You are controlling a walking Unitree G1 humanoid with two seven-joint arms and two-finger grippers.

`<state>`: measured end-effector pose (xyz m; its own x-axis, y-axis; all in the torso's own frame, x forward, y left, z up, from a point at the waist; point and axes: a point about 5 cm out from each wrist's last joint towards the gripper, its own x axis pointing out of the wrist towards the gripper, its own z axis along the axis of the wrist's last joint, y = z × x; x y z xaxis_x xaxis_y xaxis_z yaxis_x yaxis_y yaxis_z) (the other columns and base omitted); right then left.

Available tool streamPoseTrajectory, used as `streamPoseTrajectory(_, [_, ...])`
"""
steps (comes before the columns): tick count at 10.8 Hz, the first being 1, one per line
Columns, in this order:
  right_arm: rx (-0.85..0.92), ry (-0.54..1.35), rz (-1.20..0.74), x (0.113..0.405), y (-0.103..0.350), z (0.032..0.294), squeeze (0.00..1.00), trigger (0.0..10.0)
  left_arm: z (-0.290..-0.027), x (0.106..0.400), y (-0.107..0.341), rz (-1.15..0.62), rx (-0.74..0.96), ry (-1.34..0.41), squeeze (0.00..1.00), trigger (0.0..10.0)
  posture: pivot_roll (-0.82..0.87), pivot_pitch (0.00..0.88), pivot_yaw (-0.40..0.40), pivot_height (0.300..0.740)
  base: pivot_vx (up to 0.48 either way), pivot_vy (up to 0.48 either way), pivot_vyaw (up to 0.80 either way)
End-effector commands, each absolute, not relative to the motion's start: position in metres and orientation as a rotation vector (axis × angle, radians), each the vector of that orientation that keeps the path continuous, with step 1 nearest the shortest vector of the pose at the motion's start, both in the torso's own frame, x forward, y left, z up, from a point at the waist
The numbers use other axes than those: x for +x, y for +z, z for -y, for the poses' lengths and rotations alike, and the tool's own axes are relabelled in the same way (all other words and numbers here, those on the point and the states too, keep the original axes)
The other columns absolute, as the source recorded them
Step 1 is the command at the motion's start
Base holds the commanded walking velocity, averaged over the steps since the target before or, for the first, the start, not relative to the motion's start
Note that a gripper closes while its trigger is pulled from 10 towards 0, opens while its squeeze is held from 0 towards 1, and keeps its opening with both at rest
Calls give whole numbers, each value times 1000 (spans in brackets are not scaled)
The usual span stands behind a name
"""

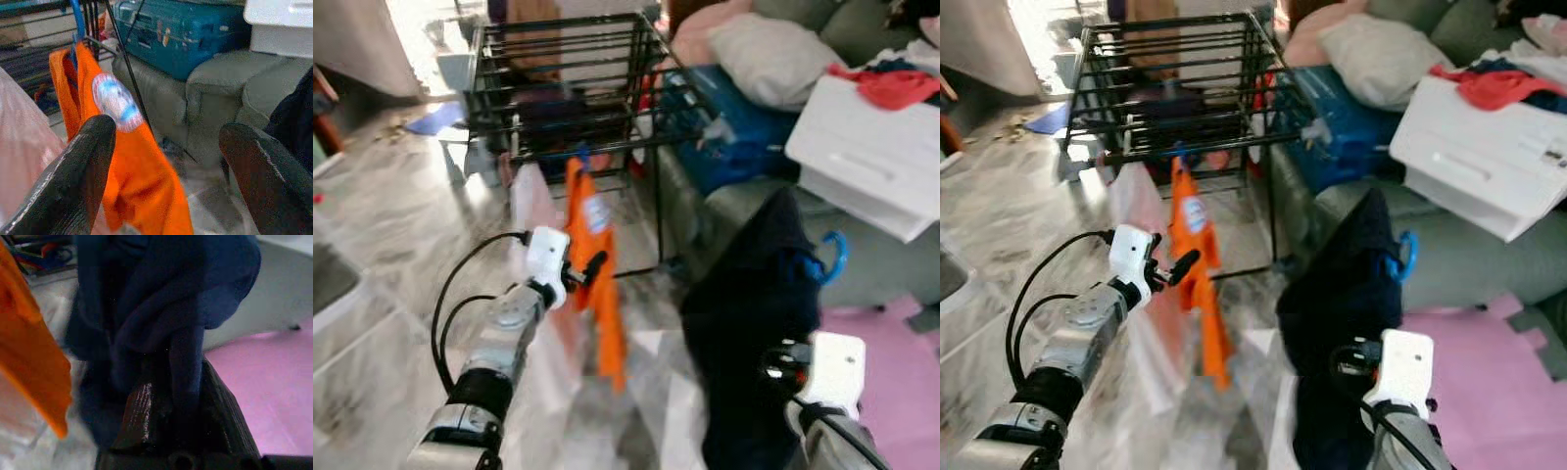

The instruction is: Hang hanger

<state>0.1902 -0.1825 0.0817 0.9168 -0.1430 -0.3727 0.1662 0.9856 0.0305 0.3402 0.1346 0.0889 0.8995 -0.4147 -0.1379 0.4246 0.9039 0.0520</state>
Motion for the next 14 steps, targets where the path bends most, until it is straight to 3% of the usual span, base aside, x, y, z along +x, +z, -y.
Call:
streamPoseTrajectory(1, [81, -118, -334, 195, 91, 174, 0, 10000, -147, 343, 91, -135, 95, -407, 0, 10000, -50, 0, 23, 740, 334, 345, 0])
streamPoseTrajectory(10, [92, -94, -423, 192, 77, 174, 0, 10000, -141, 342, 88, -151, 124, -441, 0, 10000, -43, 0, 25, 740, 302, 372, 0])
streamPoseTrajectory(14, [57, -145, -441, 188, 76, 199, 0, 10000, -133, 338, 85, -152, 77, -477, 0, 10000, -45, 0, 22, 740, 83, 0, 0])
